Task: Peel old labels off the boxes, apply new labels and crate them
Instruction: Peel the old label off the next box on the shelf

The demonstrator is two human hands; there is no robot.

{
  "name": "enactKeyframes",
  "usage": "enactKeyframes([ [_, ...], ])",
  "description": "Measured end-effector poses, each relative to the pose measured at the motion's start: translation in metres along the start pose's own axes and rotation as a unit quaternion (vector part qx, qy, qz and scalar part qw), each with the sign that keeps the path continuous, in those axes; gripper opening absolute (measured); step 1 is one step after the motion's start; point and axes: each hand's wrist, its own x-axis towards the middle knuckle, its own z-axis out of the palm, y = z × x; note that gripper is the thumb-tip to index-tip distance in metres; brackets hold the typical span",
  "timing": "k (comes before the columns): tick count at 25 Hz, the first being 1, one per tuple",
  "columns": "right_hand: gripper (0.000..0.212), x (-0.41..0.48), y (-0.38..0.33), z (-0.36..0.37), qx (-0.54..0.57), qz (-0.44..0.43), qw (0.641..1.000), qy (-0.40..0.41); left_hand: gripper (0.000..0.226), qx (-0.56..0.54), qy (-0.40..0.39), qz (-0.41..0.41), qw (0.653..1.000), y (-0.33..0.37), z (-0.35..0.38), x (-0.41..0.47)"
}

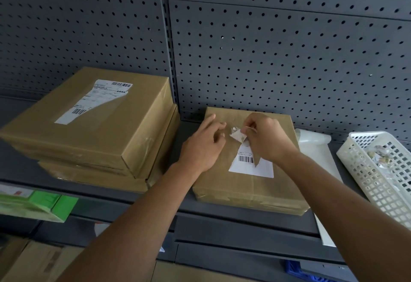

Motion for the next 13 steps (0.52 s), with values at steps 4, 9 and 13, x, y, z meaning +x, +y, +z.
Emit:
enactKeyframes([
  [4,0.008,0.006,0.005,0.003,0.024,-0.008,0.999,0.043,0.034,0.007,-0.005,-0.004,1.000,0.001,-0.002,0.001],
  [9,0.007,0.021,-0.005,-0.036,0.190,0.079,0.966,0.156,0.033,0.012,-0.002,-0.003,1.000,-0.001,0.001,0.001],
  [13,0.008,0.020,-0.012,-0.058,0.159,0.061,0.979,0.111,0.033,0.020,0.002,-0.006,1.000,-0.001,0.001,0.001],
])
